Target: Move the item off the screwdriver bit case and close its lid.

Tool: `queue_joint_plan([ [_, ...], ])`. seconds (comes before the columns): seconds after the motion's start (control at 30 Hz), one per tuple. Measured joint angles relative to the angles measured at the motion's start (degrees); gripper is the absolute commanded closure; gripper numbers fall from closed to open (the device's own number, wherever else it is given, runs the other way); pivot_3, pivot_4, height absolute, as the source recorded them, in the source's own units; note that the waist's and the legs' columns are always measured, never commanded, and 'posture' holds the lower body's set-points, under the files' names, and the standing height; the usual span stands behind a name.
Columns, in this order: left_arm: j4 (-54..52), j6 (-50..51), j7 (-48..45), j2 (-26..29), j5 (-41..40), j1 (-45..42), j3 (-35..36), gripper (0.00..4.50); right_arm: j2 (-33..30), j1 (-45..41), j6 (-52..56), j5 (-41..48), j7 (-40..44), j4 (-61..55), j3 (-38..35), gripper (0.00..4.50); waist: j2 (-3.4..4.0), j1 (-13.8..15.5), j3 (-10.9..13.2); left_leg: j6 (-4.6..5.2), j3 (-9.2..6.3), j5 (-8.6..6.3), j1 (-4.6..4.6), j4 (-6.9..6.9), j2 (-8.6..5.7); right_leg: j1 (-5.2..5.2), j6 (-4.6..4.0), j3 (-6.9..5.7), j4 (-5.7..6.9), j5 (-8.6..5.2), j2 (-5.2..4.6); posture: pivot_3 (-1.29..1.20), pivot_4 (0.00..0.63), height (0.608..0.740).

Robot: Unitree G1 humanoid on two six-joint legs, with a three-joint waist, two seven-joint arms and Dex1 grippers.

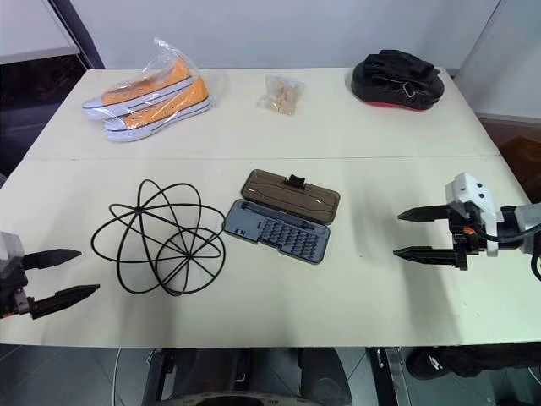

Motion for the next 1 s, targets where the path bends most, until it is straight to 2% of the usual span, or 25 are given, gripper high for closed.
queue_joint_plan([
  [0.33, -0.5, -3.0, 4.1, -2.5, 3.1, -2.3, -1.9, 0.09, 1.3, 0.5, 0.1, 0.0, -0.8, -1.0, 0.1, 0.0, -0.01, 0.0, 0.0, 0.0, 0.08, 0.0, 0.03, 0.04, 0.0, 0.01, 0.07, 0.03, 0.07, 0.04, 0.03, 0.0, 0.15, 0.74],
  [0.47, -4.2, 1.4, 4.0, -3.2, -2.8, -3.6, -1.9, 0.09, 1.2, -1.0, 4.9, 1.7, -0.7, -1.4, 0.1, 0.0, -0.01, 0.0, 0.0, 0.0, 0.07, 0.0, 0.03, 0.13, 0.01, 0.02, 0.07, 0.04, 0.1, 0.04, 0.03, 0.0, 0.15, 0.74],
  [0.67, -12.8, 7.1, 3.8, -3.1, -10.8, -2.2, 0.7, 0.09, -0.7, -1.4, 10.9, 6.3, 2.8, -9.7, 0.1, 0.0, 0.01, -0.1, 0.0, 0.0, 0.07, 0.0, 0.06, 0.13, 0.03, 0.03, 0.08, 0.05, 0.12, 0.04, 0.06, 0.0, 0.15, 0.74],
  [0.93, -14.4, 8.6, 9.0, -3.2, -11.4, -6.6, -0.9, 0.09, -1.6, -6.6, 18.2, 13.2, 5.2, -17.8, 0.1, 0.0, -0.03, 0.2, 0.0, 0.01, 0.08, 0.01, 0.09, 0.2, 0.0, 0.09, 0.08, 0.04, 0.17, 0.04, 0.17, 0.0, 0.15, 0.74],
  [1.0, -14.4, 8.4, 9.6, -3.2, -11.2, -7.8, -2.3, 0.61, -1.6, -7.7, 19.1, 14.2, 5.1, -18.1, 0.1, 0.0, -0.03, 0.1, 0.0, 0.01, 0.1, 0.01, 0.09, 0.22, -0.04, 0.1, 0.08, 0.05, 0.17, 0.04, 0.14, 0.0, 0.15, 0.74],
])
